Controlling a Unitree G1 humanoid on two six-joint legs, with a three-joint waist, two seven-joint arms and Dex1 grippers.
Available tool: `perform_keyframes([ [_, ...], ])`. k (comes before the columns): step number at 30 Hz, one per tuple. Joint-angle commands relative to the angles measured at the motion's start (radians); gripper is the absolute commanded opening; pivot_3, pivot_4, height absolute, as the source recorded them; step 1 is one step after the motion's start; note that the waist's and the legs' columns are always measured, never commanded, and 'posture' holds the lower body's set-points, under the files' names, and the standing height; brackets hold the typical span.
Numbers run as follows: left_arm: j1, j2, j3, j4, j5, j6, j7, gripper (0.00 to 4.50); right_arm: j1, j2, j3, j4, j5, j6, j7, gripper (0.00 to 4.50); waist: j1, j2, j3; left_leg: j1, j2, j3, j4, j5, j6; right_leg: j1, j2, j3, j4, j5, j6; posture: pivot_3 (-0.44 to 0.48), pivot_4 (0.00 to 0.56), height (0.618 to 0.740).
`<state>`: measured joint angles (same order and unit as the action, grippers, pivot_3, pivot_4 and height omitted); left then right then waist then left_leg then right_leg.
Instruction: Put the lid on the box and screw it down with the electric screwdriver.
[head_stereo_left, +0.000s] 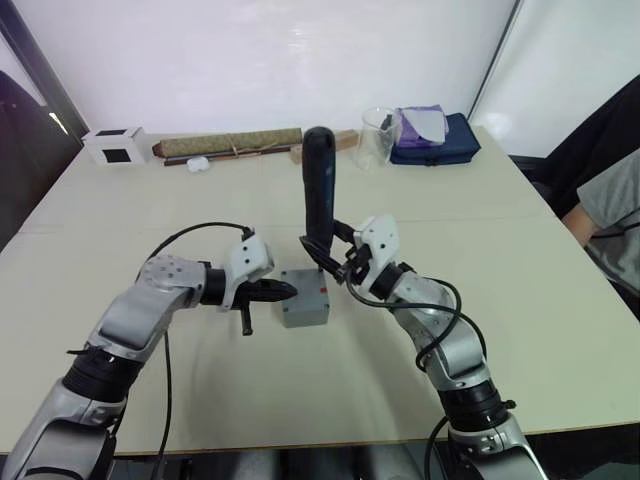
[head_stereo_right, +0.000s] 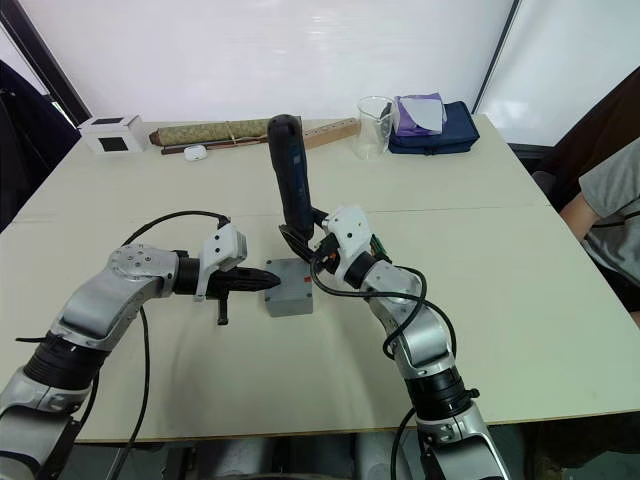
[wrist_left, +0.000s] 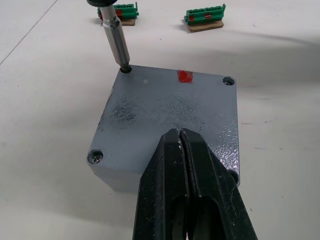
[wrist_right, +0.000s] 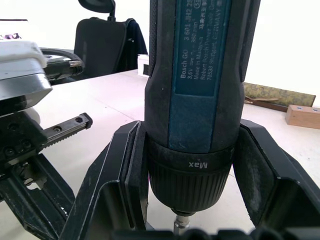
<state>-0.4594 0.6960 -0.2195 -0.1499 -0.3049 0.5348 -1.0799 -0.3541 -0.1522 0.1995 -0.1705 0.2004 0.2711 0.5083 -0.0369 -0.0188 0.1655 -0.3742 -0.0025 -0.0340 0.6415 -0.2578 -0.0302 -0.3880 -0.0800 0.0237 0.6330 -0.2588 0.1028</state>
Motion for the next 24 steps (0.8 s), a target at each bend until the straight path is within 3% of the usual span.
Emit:
perform_keyframes([
  [1,0.011,0.012,-0.014,0.008,0.021,0.004,-0.005,0.00,0.055,-0.020,0.021,0.114,-0.022,0.074,0.000,2.14,0.000,0.000,0.000,0.000,0.000,0.000,0.000,0.000,0.000,0.000,0.000,0.000,0.000,0.000,0.000,0.000,0.150,0.740],
  [19,0.004,-0.001,-0.014,-0.003,0.016,0.020,0.005,0.00,0.044,-0.057,0.038,0.092,-0.043,0.046,0.031,2.14,0.002,0.000,-0.003,0.001,0.001,0.000,-0.007,0.000,0.000,-0.001,-0.001,0.000,-0.004,0.000,0.000,0.000,0.150,0.740],
  [24,-0.007,-0.012,-0.015,0.030,0.022,0.004,0.003,0.00,0.002,-0.078,0.017,0.017,-0.014,0.045,0.052,2.14,0.005,0.000,-0.003,0.001,0.001,0.000,-0.007,0.000,0.000,-0.001,-0.001,0.000,-0.004,0.000,0.000,0.000,0.150,0.740],
])
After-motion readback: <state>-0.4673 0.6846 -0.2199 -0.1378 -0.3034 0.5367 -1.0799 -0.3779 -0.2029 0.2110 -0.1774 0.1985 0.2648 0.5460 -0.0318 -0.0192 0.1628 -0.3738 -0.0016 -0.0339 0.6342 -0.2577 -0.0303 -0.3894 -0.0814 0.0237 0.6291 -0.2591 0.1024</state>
